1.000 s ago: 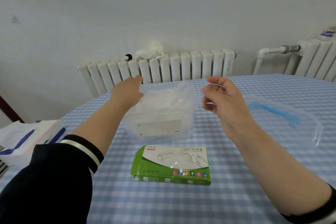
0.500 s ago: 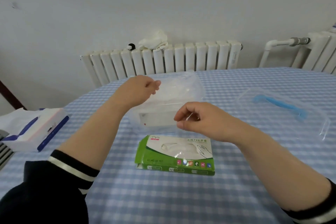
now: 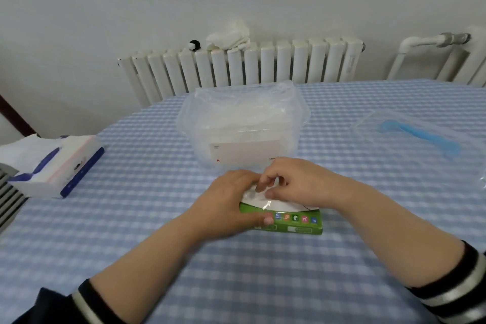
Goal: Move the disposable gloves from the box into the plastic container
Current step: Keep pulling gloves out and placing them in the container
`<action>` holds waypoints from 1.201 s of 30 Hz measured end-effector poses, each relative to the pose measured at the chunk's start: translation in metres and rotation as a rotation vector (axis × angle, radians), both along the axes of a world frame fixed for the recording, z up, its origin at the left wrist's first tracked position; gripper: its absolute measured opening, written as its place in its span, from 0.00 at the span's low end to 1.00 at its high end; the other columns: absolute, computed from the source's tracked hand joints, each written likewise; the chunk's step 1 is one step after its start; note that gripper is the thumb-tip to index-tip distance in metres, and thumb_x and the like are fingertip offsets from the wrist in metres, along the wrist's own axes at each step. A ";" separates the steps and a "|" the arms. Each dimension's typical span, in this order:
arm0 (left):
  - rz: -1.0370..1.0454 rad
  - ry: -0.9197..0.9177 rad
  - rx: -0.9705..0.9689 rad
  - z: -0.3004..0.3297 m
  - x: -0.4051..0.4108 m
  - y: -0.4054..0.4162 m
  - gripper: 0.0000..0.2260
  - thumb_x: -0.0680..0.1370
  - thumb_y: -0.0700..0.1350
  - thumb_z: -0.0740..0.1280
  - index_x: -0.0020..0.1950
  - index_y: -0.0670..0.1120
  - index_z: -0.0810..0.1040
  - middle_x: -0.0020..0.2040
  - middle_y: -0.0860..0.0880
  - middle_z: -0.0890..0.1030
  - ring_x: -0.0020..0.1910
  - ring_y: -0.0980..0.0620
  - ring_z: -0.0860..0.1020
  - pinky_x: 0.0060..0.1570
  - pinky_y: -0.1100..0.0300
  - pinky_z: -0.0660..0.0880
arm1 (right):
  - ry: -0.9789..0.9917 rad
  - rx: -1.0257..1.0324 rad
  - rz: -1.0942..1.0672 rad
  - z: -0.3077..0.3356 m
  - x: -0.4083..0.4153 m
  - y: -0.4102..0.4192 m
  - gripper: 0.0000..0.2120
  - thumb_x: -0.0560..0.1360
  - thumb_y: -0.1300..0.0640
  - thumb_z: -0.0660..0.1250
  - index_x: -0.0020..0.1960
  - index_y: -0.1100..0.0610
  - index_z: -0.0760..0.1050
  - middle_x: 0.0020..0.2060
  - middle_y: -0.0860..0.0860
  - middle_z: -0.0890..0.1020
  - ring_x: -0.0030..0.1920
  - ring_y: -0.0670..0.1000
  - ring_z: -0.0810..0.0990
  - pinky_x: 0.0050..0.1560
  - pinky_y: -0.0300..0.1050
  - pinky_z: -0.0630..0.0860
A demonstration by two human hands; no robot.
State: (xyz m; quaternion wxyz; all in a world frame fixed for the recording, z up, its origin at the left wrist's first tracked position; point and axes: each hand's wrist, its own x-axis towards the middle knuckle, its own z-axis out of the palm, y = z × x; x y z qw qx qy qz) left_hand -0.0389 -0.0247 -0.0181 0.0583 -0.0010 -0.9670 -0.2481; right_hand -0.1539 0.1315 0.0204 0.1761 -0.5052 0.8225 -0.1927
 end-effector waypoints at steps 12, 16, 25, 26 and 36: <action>0.023 0.030 0.007 -0.007 -0.001 0.000 0.26 0.68 0.62 0.74 0.63 0.55 0.75 0.59 0.61 0.74 0.57 0.62 0.69 0.59 0.64 0.66 | 0.276 -0.201 -0.010 -0.019 0.008 -0.010 0.07 0.78 0.51 0.65 0.45 0.53 0.75 0.43 0.44 0.77 0.44 0.44 0.73 0.43 0.40 0.68; 0.033 0.024 0.004 -0.008 -0.002 0.000 0.26 0.68 0.63 0.74 0.63 0.55 0.75 0.59 0.61 0.74 0.57 0.61 0.69 0.60 0.63 0.65 | 0.346 -0.255 -0.016 -0.023 0.010 -0.011 0.08 0.79 0.50 0.64 0.45 0.54 0.75 0.43 0.47 0.79 0.43 0.48 0.76 0.40 0.42 0.66; 0.050 -0.020 0.022 -0.007 -0.002 0.001 0.28 0.68 0.64 0.74 0.65 0.57 0.73 0.59 0.63 0.73 0.58 0.62 0.69 0.61 0.63 0.67 | -0.062 -0.174 -0.139 -0.013 -0.001 -0.005 0.10 0.72 0.42 0.71 0.45 0.48 0.76 0.45 0.41 0.77 0.46 0.41 0.76 0.48 0.39 0.73; 0.055 -0.021 0.027 -0.007 -0.001 0.001 0.29 0.67 0.64 0.74 0.65 0.57 0.72 0.60 0.63 0.73 0.59 0.62 0.69 0.61 0.63 0.67 | -0.042 -0.119 -0.112 -0.014 -0.002 -0.005 0.10 0.71 0.42 0.71 0.46 0.46 0.76 0.46 0.40 0.76 0.47 0.40 0.75 0.49 0.39 0.73; 0.036 0.004 0.016 -0.007 -0.002 0.002 0.26 0.68 0.61 0.75 0.64 0.58 0.74 0.54 0.67 0.71 0.54 0.64 0.68 0.58 0.65 0.65 | 0.046 -0.386 -0.062 -0.013 0.011 -0.008 0.06 0.76 0.52 0.69 0.43 0.53 0.81 0.41 0.44 0.81 0.44 0.43 0.76 0.44 0.36 0.72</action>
